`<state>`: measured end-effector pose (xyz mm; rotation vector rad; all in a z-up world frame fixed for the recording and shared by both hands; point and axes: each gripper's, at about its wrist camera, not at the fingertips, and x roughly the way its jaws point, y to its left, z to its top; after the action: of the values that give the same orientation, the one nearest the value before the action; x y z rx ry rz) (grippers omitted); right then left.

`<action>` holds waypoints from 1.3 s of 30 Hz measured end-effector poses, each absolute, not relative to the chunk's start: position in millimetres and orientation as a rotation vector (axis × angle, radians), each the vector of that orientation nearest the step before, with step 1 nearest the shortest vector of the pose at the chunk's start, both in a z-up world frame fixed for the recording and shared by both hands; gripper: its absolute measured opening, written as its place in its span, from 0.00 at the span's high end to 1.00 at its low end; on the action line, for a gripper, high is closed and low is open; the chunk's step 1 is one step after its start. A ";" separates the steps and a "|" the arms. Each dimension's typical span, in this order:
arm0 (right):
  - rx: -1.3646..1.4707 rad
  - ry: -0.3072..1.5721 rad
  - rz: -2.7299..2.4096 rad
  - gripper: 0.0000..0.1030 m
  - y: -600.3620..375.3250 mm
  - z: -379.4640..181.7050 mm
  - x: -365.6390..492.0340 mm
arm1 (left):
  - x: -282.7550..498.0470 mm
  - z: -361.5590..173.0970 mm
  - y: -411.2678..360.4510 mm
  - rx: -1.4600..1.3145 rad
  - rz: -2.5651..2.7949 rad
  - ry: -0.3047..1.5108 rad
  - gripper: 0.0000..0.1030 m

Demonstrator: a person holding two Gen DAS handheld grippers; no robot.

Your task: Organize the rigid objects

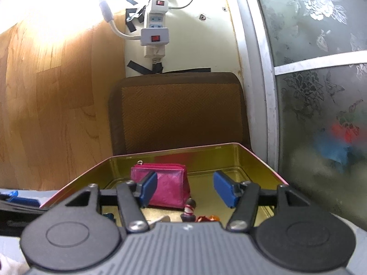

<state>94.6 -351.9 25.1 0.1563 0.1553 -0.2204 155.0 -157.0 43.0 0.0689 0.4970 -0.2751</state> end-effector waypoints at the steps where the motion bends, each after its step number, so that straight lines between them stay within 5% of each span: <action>1: 0.166 0.155 -0.221 0.45 -353.4 24.9 94.7 | 152.3 43.9 -152.6 0.062 -0.274 0.492 0.27; 7: 0.186 0.158 -0.231 0.44 -357.5 22.7 95.4 | 133.6 42.4 -114.4 0.049 -0.217 0.463 0.25; 10: 0.180 0.160 -0.252 0.44 -357.0 21.8 96.7 | 123.3 38.6 -87.6 -0.003 -0.263 0.441 0.13; 22: 0.141 0.121 -0.291 0.43 -329.6 26.1 70.7 | 99.6 14.4 15.5 0.067 -0.001 0.464 0.13; 28: 0.068 0.087 0.007 0.35 -249.4 51.4 38.3 | 101.2 10.5 64.9 -0.120 0.064 0.487 0.13; 32: -0.177 0.181 0.214 0.39 -167.6 50.4 45.8 | 96.2 10.4 82.2 -0.211 0.071 0.474 0.13; 34: -0.350 0.263 0.234 0.48 -130.6 35.2 64.3 | 96.0 6.6 86.2 -0.252 0.071 0.486 0.13; 39: -0.539 0.485 0.187 0.50 -95.6 14.2 135.4 | 99.3 4.8 93.8 -0.323 0.041 0.505 0.13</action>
<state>135.4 -95.6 14.2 -0.5391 0.4854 0.1872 99.3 93.8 4.8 -0.3230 0.5046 0.0413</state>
